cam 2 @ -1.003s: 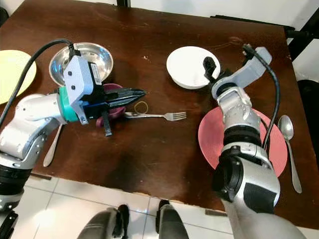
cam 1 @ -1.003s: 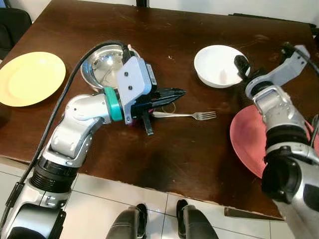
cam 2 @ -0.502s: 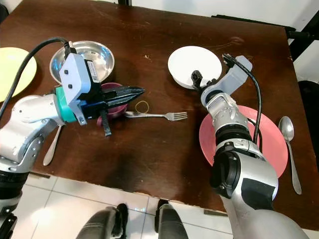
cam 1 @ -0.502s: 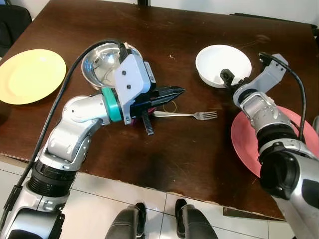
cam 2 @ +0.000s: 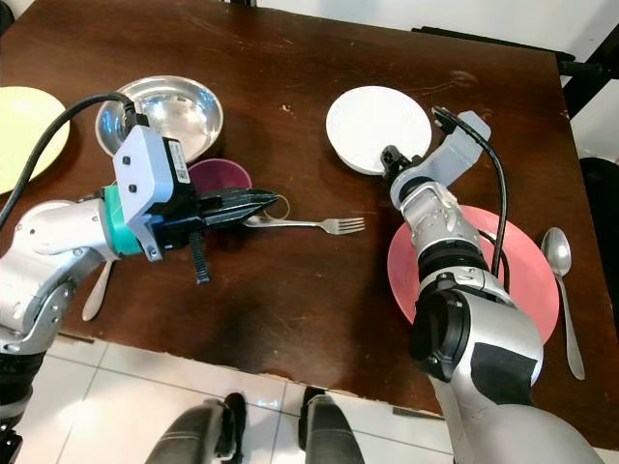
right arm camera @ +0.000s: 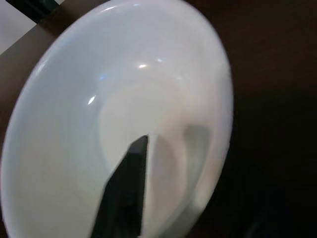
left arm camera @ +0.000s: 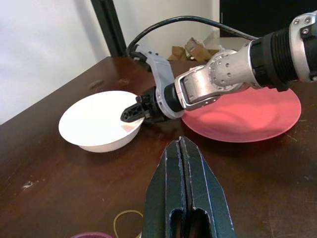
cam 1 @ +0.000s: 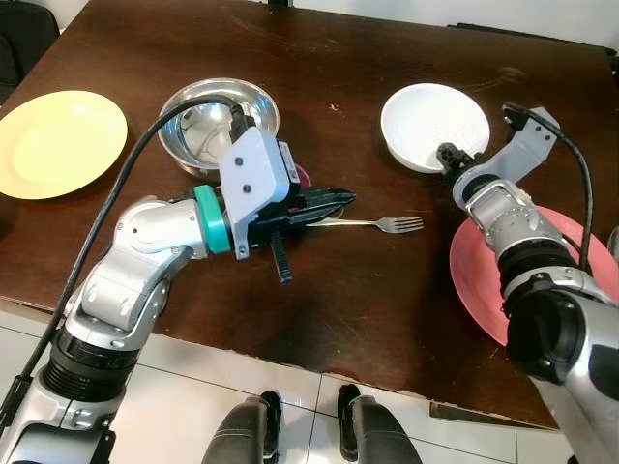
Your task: Setting the table
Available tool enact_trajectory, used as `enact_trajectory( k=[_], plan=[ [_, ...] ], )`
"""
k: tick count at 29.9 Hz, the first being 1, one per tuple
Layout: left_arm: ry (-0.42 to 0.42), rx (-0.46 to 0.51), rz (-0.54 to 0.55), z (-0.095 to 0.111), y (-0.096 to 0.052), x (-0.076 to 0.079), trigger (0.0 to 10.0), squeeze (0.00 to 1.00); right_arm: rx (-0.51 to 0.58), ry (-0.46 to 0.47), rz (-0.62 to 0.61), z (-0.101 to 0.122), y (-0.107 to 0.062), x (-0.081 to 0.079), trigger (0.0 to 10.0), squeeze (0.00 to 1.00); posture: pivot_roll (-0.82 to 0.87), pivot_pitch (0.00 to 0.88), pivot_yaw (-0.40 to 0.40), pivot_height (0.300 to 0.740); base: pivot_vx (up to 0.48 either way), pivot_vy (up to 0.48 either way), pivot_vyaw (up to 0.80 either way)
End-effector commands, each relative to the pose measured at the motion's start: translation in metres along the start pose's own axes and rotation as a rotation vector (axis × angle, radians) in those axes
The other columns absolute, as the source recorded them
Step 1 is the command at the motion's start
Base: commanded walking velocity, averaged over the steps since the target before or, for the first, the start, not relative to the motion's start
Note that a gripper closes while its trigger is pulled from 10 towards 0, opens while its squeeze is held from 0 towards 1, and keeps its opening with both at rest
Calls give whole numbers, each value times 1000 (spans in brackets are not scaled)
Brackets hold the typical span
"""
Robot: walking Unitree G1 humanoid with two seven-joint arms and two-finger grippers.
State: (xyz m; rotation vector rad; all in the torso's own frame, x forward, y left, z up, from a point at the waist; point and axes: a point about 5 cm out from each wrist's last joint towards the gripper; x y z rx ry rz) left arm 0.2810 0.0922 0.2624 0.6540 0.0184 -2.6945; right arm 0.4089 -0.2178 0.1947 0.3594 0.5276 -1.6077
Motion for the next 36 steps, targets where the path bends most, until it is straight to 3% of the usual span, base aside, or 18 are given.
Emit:
enact_trajectory(
  k=[1,9,18,21,22,23,24,25,26,28,29,30,31,33,35,36],
  plan=[
    [-13,-5,-11,-2,1,4,10000,0,-9,12,-17,-3,-1,4,0,0,109,229,62,740,0,0,0],
    [-16,-6,6,-3,1,3,10000,0,4,15,-14,-1,-1,6,0,0,101,224,62,740,0,0,0],
    [-11,-3,34,-4,3,0,10000,0,95,13,39,15,-1,2,0,0,86,215,65,740,0,0,0],
    [0,1,116,-3,1,-9,10000,0,203,-81,104,30,-3,-7,0,0,77,211,71,740,0,0,0],
    [0,7,186,-3,-3,-17,10000,0,295,-149,157,39,-8,-15,745,0,72,204,76,740,0,0,0],
    [0,7,186,-3,-3,-17,10000,0,295,-149,157,39,-8,-15,745,0,72,204,76,740,0,0,0],
    [-7,12,246,-3,-6,-23,10000,0,374,-199,200,46,-15,-22,4745,0,69,201,80,740,0,0,0],
    [-7,12,246,-3,-6,-23,10000,0,374,-199,200,46,-15,-22,4745,0,69,201,80,740,0,0,0],
    [-18,9,327,-4,-13,-31,10000,0,483,-274,241,51,-31,-30,10000,0,53,195,92,740,0,0,0],
    [-18,9,327,-4,-13,-31,10000,0,483,-274,241,51,-31,-30,10000,0,53,195,92,740,0,0,0],
    [-26,1,392,-7,-19,-37,10000,0,567,-332,273,51,-49,-37,10000,0,30,192,102,740,0,0,0],
    [-26,1,392,-7,-19,-37,10000,0,567,-332,273,51,-49,-37,10000,0,30,192,102,740,0,0,0],
    [-31,-15,449,-11,-24,-42,10000,0,632,-382,299,48,-69,-45,10000,0,13,191,110,740,0,0,0],
    [-31,-15,449,-11,-24,-42,10000,0,632,-382,299,48,-69,-45,10000,0,13,191,110,740,0,0,0],
    [-40,-43,536,-19,-36,-48,10000,0,669,-454,345,29,-102,-57,10000,0,-24,185,127,740,0,0,0],
    [-40,-43,536,-19,-36,-48,10000,0,669,-454,345,29,-102,-57,10000,0,-24,185,127,740,0,0,0]
  ],
)
Point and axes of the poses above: a point about 5 cm out from each wrist's last joint towards the gripper, its own y axis pointing out of the wrist towards the gripper, its own z axis along the axis of the wrist's last joint, x = y × z, and after that the axes turned 2 degrees about -y, right-handed
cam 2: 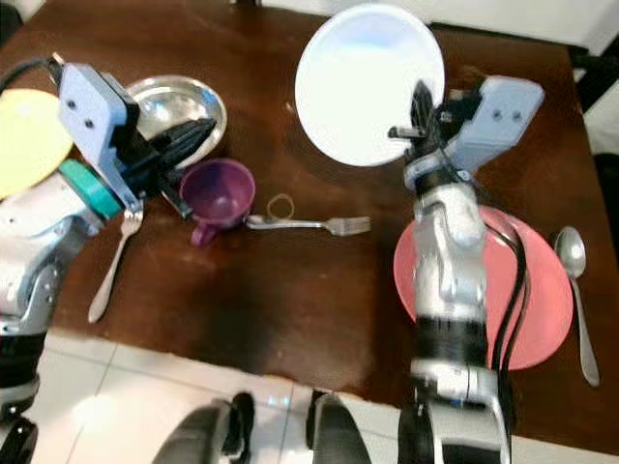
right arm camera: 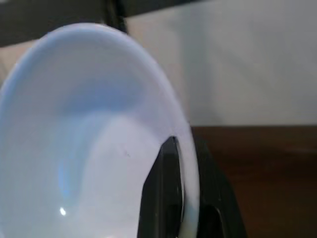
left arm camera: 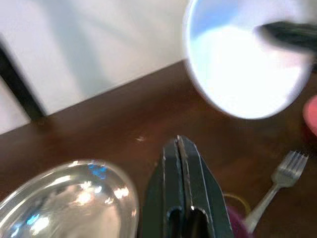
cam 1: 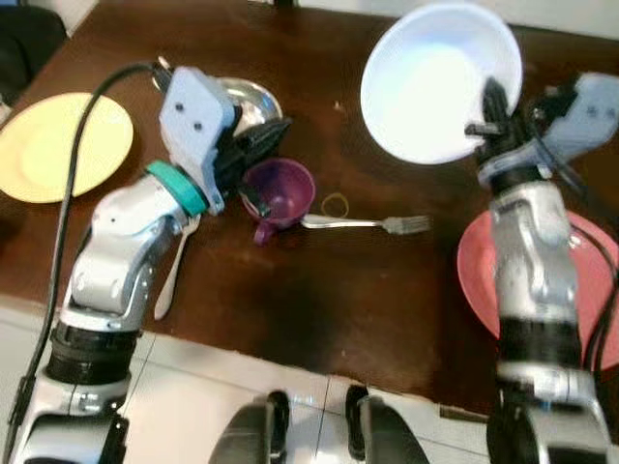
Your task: Setting the table
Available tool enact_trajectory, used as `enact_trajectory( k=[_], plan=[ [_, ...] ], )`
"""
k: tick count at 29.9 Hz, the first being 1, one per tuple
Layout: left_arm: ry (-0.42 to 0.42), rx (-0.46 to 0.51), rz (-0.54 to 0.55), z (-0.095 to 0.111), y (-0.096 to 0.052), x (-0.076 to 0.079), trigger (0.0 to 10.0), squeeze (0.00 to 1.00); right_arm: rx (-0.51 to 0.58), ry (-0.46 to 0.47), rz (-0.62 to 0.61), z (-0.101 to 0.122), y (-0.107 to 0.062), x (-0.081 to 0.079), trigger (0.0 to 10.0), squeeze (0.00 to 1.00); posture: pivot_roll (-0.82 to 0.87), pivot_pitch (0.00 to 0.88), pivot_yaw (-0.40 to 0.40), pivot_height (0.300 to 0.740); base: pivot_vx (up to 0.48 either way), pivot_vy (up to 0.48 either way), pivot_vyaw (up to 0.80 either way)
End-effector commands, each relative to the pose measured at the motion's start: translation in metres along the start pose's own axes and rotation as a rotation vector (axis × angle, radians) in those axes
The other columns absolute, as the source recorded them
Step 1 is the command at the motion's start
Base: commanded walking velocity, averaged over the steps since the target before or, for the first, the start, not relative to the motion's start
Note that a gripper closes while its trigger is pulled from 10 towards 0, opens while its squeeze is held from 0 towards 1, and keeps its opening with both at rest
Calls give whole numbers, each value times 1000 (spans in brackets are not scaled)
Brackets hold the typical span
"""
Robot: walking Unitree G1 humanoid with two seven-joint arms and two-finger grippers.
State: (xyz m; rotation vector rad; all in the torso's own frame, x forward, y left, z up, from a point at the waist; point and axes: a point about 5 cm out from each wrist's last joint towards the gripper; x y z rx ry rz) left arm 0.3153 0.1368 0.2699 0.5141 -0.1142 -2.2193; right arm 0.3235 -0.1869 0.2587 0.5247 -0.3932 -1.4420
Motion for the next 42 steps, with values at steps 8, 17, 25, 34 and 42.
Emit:
enact_trajectory(
  k=[8,17,25,34,42],
  plan=[
    [4,-67,104,-17,-18,-12,10000,0,-62,61,52,-6,-45,-41,10000,0,-38,165,134,740,0,0,0],
    [-2,-65,167,-24,-24,-3,10000,0,-112,25,25,-12,-52,-47,10000,0,-25,144,116,740,0,0,0],
    [5,-75,291,-35,-22,-7,10000,0,-99,-149,-109,-12,-37,-20,10000,0,-28,139,101,740,0,0,0],
    [7,-73,310,-40,-20,-1,10000,0,-102,-223,-124,-11,-35,-4,10000,0,-44,138,90,740,0,0,0],
    [-4,-62,299,-39,-18,1,10000,0,-121,-215,-144,-15,-38,-2,10000,0,-48,135,91,740,-131,0,0]
  ],
)
Point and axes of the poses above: a point about 5 cm out from each wrist's last joint towards the gripper, its own y axis pointing out of the wrist towards the gripper, its own z axis along the axis of the wrist's last joint, x = y × z, and after that the axes turned 2 degrees about -y, right-handed
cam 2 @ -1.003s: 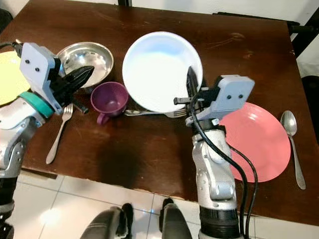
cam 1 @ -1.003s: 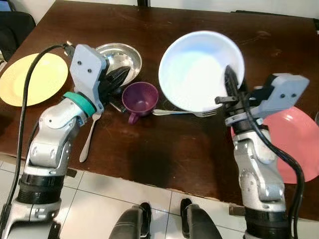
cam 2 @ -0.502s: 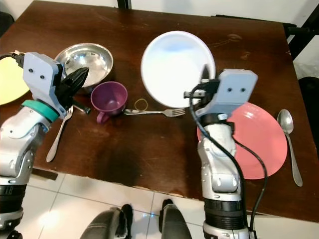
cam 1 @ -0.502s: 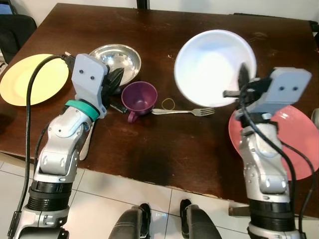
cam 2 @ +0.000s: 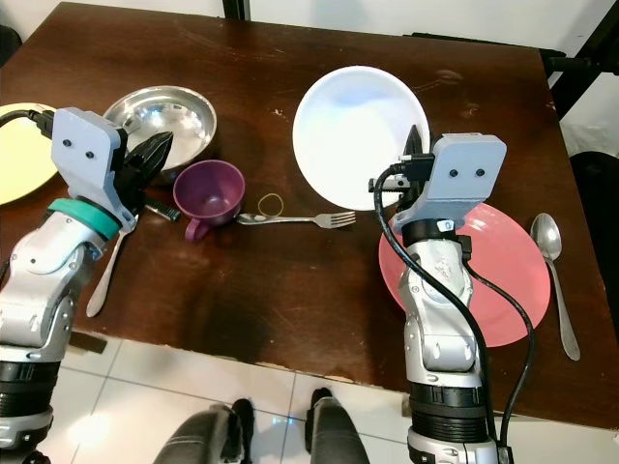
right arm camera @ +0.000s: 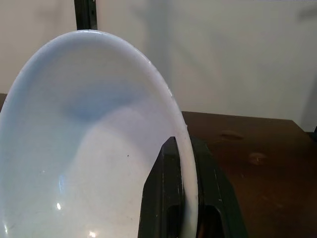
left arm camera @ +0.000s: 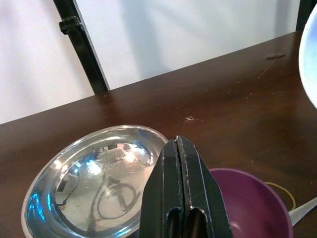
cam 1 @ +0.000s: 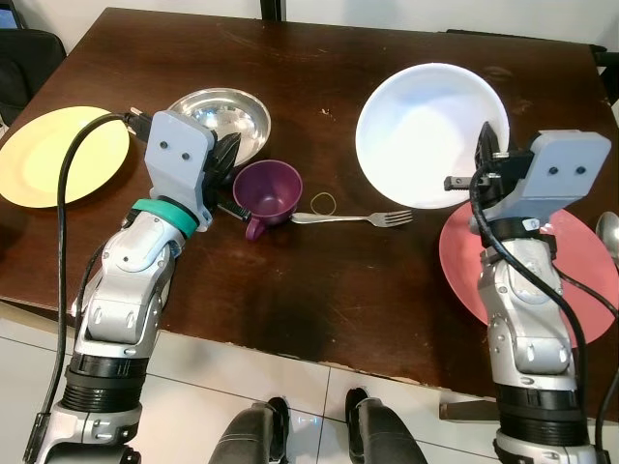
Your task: Setting the table
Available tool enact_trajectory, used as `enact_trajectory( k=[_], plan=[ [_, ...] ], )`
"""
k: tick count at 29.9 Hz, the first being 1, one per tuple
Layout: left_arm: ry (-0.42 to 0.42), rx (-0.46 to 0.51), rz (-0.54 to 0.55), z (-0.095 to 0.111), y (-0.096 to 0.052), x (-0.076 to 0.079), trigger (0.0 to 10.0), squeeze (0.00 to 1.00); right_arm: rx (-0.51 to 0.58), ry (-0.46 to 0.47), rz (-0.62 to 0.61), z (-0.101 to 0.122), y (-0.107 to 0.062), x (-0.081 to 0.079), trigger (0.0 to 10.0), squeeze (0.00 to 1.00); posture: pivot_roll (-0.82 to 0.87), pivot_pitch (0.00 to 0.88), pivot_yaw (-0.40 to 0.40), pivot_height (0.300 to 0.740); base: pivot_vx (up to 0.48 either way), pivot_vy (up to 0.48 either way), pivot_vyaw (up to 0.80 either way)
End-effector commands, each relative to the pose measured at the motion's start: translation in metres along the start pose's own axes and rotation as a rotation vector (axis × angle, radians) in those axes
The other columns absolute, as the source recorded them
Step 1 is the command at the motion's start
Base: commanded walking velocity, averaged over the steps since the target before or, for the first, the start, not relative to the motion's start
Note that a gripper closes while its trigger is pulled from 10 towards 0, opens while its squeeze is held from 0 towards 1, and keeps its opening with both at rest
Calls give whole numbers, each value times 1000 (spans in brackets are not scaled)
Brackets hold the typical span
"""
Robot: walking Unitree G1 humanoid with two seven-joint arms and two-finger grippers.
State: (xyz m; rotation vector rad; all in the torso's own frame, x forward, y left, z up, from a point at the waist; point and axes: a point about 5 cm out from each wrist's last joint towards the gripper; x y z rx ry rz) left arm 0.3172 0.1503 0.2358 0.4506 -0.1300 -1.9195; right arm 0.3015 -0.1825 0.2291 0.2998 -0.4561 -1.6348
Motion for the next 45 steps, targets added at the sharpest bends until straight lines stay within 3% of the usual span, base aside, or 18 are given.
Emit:
enact_trajectory(
  k=[1,45],
  plan=[
    [-10,-20,-4,-6,-2,1,10000,0,-8,7,-23,-3,-3,3,10000,0,-48,135,91,740,-285,0,0],
    [-24,4,-14,-1,2,2,10000,0,-34,11,-43,-11,-4,4,10000,0,-50,142,98,740,-274,0,0]
  ],
)
Point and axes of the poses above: a point about 5 cm out from each wrist's last joint towards the gripper, its own y axis pointing out of the wrist towards the gripper, its own z axis along the axis of the wrist's last joint, x = y × z, and after that the axes turned 2 degrees about -y, right-handed
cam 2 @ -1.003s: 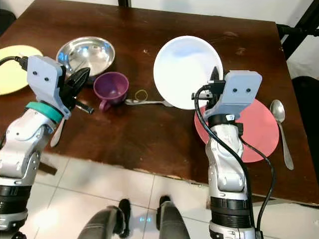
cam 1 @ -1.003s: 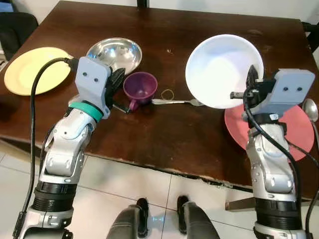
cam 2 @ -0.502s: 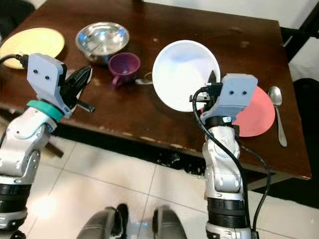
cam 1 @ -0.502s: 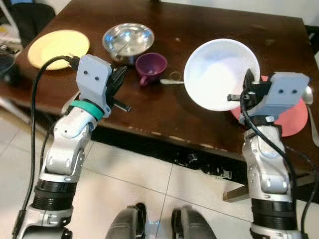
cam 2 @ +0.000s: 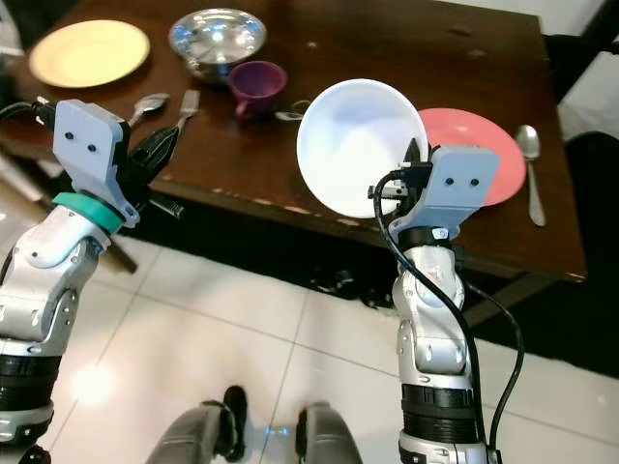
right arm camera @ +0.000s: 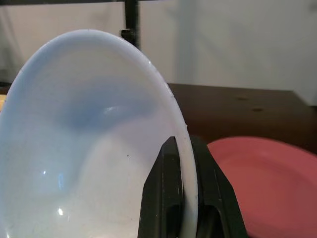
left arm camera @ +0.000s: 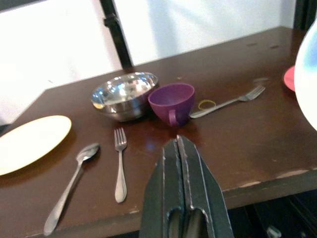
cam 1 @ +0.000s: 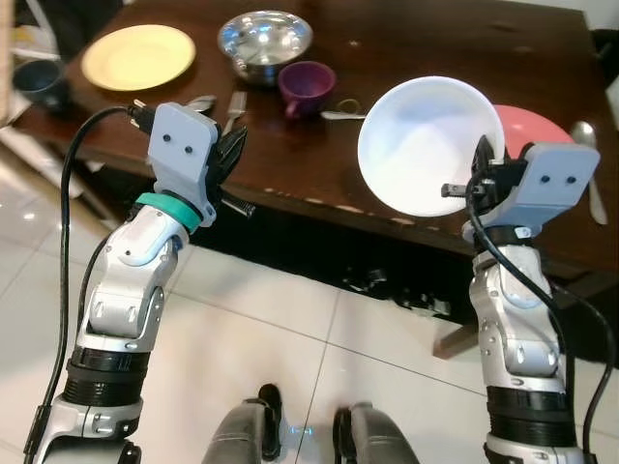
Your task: Setting the table
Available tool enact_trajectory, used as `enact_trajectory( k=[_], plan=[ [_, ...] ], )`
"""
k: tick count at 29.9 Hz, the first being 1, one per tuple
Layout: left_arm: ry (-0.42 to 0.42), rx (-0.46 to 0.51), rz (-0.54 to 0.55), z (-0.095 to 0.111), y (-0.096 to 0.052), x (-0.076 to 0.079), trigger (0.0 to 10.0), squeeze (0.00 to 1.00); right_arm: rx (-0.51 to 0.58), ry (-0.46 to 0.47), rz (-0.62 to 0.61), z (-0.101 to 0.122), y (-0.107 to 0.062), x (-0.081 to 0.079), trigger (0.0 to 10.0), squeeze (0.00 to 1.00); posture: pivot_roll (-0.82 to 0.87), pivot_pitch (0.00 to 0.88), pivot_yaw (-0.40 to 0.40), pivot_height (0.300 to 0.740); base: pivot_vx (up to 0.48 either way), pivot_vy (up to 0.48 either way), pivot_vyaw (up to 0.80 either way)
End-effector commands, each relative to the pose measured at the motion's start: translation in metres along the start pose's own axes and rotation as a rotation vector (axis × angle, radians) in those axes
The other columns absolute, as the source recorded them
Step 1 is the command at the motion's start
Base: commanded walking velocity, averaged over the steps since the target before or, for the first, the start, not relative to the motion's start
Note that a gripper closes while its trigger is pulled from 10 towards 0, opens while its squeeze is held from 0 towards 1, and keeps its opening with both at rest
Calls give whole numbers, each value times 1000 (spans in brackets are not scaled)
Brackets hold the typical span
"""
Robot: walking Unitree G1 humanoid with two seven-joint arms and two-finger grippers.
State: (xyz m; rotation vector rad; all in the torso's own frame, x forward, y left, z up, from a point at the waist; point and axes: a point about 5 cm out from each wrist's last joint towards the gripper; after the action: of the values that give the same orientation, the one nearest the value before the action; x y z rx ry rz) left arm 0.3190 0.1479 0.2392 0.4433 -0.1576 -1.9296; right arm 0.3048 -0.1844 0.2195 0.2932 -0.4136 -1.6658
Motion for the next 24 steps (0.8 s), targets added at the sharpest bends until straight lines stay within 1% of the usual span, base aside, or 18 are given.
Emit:
enact_trajectory(
  k=[1,24],
  plan=[
    [-5,-12,-8,-4,-1,1,10000,0,0,-3,-14,-1,-3,3,10000,0,-50,142,98,740,-270,0,0],
    [-4,-8,-22,-3,1,2,10000,0,0,-4,-17,-2,-2,3,10000,0,-54,130,103,740,-271,0,0]
  ],
)
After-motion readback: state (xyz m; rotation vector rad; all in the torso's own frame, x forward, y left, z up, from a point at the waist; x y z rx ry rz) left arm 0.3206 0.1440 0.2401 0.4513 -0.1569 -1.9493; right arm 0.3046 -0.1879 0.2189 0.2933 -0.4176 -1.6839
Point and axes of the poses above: a point about 5 cm out from each wrist's last joint towards the gripper, its own y axis pointing out of the wrist towards the gripper, its own z axis along the axis of the wrist's last joint, x = y × z, and after that the axes turned 2 degrees about -y, right-handed
